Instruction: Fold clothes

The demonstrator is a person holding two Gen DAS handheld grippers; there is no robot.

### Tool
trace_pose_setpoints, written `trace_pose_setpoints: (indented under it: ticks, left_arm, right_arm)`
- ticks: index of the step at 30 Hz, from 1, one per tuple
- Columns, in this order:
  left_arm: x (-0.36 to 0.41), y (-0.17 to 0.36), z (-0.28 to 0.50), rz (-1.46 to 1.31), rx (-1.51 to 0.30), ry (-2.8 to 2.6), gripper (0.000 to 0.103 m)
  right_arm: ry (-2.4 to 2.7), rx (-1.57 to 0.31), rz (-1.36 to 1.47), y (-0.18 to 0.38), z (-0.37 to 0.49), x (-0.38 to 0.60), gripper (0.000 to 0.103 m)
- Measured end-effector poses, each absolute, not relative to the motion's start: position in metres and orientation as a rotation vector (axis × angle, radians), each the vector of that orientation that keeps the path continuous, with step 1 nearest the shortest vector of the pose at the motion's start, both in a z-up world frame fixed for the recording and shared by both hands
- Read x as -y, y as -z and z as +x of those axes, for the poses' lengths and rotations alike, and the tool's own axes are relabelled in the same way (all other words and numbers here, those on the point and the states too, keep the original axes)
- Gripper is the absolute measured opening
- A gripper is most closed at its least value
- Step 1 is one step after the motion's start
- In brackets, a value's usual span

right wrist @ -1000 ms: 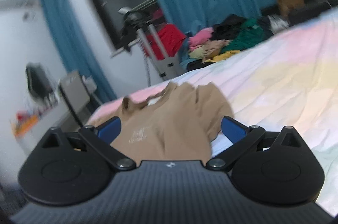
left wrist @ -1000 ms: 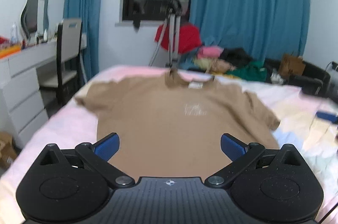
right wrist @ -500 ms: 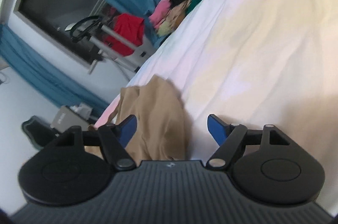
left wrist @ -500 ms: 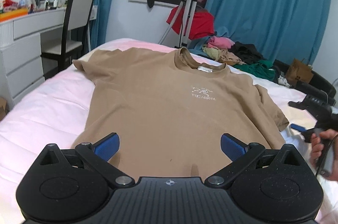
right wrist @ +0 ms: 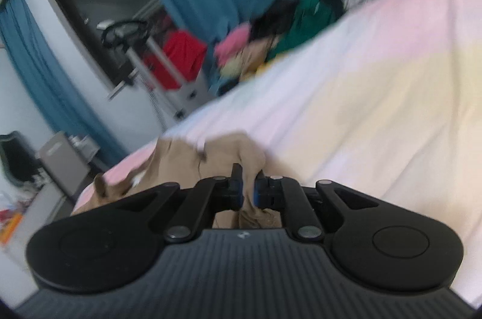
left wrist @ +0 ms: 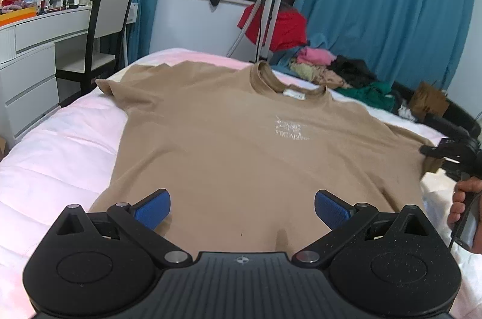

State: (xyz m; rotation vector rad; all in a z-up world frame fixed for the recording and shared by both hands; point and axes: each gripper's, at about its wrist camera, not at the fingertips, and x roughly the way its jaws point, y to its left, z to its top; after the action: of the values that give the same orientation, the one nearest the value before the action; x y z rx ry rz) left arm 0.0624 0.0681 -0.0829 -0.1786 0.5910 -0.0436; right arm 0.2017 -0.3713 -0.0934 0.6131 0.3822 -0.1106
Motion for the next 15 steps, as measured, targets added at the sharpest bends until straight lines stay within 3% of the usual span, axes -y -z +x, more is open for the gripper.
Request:
trace_pose_setpoints:
  ticks: [6, 7, 8, 9, 10, 15]
  left_arm:
    - [-0.074, 0.081, 0.058, -0.175, -0.579, 0.054, 0.103]
    - [-0.074, 0.081, 0.057, -0.171, -0.578, 0.053, 0.103]
    - [-0.074, 0.082, 0.057, -0.169, -0.581, 0.054, 0.103]
    - [-0.075, 0.082, 0.057, -0.17, -0.583, 0.055, 0.103]
    - [-0.076, 0.082, 0.056, -0.171, -0.585, 0.058, 0.103]
    - [-0.075, 0.083, 0.054, -0.19, -0.602, 0.08, 0.103]
  right_arm:
    - [0.141, -0.341, 0.535, 0.071, 0.19, 0.367, 0.015]
    - [0.129, -0.35, 0.576, 0.072, 0.188, 0.372, 0.025]
    - [0.121, -0.352, 0.612, 0.073, 0.185, 0.377, 0.049]
    - [0.113, -0.35, 0.647, 0.074, 0.182, 0.383, 0.065]
    - [0.108, -0.327, 0.686, 0.075, 0.174, 0.388, 0.092]
    - [0.078, -0.294, 0.972, 0.087, 0.15, 0.419, 0.094]
